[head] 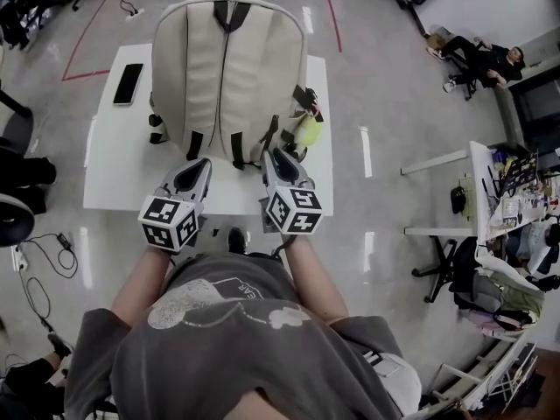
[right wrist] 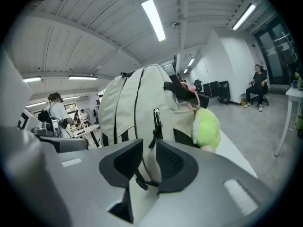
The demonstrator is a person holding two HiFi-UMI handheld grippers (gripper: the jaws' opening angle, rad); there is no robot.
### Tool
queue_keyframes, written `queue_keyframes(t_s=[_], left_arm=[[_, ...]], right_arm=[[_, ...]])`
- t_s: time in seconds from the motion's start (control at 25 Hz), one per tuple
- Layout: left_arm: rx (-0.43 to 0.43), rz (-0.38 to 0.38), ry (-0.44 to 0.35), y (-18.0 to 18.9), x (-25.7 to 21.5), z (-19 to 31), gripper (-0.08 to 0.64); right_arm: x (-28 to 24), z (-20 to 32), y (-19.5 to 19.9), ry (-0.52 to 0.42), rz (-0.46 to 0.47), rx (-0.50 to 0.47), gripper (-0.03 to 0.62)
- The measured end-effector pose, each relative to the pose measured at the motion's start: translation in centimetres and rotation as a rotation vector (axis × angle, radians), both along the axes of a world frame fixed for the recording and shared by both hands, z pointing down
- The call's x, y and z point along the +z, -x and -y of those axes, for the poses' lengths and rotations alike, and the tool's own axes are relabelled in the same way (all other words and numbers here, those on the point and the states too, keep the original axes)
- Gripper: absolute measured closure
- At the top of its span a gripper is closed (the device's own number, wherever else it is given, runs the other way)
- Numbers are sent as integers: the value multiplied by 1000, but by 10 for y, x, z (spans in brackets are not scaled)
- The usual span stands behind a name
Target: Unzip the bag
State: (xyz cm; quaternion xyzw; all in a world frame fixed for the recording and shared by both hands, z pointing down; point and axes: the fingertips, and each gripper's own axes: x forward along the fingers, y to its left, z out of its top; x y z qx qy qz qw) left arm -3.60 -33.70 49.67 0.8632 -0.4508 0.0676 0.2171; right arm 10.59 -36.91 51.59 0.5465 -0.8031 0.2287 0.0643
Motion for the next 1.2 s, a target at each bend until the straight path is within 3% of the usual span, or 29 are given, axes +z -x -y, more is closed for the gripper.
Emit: queue_keyframes(t_s=[0.36, 0.56, 0.92, 1.2], left_arm=[[-27, 11, 31, 1, 11, 13, 554], [-27, 16, 28, 0, 11, 18, 554], [-36, 15, 42, 4, 15, 14, 554], [-7, 31, 42, -6, 17, 7, 554]], right_arm=[[8, 42, 5, 24, -60, 15, 474], [9, 45, -1, -5, -105, 57, 554], [7, 26, -3, -67, -155, 8, 559], [35, 14, -3, -22, -173, -6, 560]])
